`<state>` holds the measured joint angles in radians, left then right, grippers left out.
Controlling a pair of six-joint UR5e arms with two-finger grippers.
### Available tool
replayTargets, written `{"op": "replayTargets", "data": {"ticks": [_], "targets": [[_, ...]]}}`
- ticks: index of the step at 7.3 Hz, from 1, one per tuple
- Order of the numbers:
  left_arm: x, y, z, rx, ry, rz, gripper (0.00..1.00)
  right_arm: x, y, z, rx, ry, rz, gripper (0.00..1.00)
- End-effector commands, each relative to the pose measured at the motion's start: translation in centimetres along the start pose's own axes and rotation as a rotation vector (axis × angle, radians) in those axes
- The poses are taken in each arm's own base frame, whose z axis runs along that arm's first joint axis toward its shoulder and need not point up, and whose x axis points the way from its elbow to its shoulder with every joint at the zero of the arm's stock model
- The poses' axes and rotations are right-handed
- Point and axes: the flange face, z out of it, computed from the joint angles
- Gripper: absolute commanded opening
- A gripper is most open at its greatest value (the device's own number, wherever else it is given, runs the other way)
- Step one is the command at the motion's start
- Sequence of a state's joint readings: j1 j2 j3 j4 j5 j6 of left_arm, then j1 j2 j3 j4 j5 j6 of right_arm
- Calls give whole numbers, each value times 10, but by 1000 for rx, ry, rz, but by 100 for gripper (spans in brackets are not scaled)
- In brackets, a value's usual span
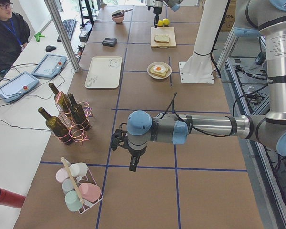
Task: Make sandwich and place on tray
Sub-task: 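Reach the right gripper to the bread slice on the wooden board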
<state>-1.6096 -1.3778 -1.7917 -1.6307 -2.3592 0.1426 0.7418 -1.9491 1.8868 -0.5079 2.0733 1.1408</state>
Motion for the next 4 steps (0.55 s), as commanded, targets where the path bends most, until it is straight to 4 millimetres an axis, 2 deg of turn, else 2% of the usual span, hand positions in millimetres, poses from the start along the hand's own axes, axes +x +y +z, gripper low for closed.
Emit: {"op": "replayTargets", "data": {"ticks": [1,2,3,4], "targets": [[1,-2,-1,3,0,3,100,-26,35,43,27,35,36,81],[1,-2,-1,3,0,3,100,-24,39,43,19,40,42,62],[1,-2,-1,3,0,3,100,-19,45,35,12,49,43,52],[1,-2,-1,3,0,3,100,-20,48,26,10,47,41,52]]}}
